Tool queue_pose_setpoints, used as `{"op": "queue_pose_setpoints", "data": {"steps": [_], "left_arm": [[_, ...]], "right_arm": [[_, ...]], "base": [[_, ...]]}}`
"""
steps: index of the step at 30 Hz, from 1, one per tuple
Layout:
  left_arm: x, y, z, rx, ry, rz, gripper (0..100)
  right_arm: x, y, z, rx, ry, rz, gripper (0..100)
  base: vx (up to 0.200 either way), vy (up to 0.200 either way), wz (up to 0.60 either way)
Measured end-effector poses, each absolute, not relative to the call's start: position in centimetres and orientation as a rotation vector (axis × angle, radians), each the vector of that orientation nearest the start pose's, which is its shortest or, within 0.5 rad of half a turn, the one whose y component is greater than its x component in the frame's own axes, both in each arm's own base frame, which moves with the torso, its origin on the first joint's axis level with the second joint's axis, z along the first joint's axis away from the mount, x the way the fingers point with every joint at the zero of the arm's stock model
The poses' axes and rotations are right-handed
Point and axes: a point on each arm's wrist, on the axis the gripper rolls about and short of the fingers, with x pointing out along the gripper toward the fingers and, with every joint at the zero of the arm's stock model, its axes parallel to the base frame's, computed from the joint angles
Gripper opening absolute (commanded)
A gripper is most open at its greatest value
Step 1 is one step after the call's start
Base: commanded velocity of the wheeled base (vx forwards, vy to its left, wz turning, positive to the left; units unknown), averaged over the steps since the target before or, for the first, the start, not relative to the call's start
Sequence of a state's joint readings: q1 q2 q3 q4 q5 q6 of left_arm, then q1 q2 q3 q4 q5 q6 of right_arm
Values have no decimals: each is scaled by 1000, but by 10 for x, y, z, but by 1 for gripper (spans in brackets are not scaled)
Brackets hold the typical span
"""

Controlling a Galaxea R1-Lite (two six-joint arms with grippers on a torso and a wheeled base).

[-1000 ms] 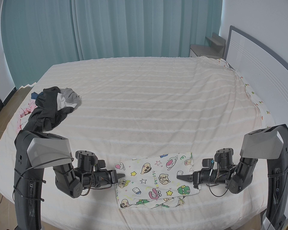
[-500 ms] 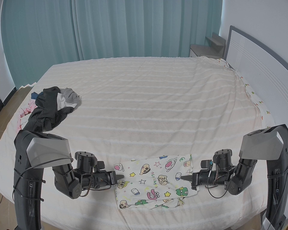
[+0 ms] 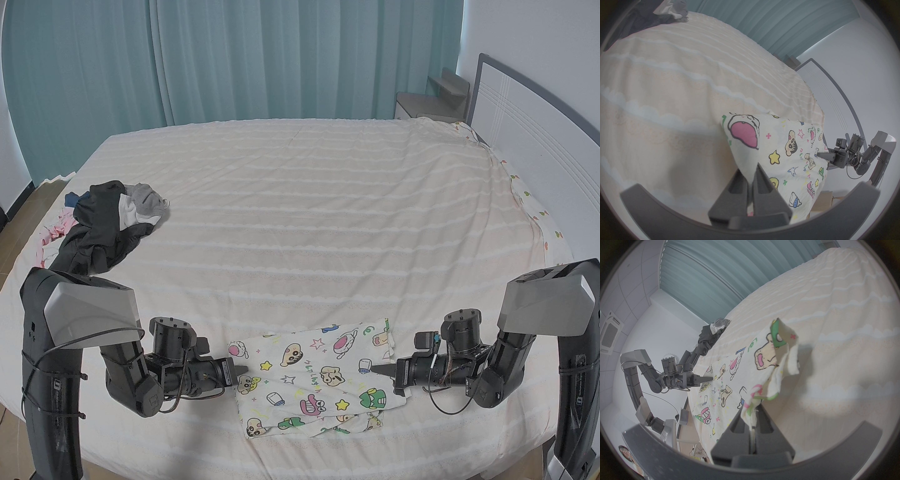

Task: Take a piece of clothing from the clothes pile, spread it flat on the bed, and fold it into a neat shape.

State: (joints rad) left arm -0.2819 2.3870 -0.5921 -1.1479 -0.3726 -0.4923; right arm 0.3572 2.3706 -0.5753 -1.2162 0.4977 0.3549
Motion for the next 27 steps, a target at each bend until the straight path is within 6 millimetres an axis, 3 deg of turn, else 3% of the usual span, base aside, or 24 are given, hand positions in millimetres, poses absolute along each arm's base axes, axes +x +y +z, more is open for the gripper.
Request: {"op": "queue_pose_setpoints", "data": {"steps": [17,27], "left_arm": [[315,-97,-38,-490,801,-444,0],[314,-96,-38,-482,794,-426,0]], "right_arm": [[309,129,-32,359,733,709,0],[308,131,-32,356,735,716,0]], "base": [[0,0,0],[0,200,0]]}}
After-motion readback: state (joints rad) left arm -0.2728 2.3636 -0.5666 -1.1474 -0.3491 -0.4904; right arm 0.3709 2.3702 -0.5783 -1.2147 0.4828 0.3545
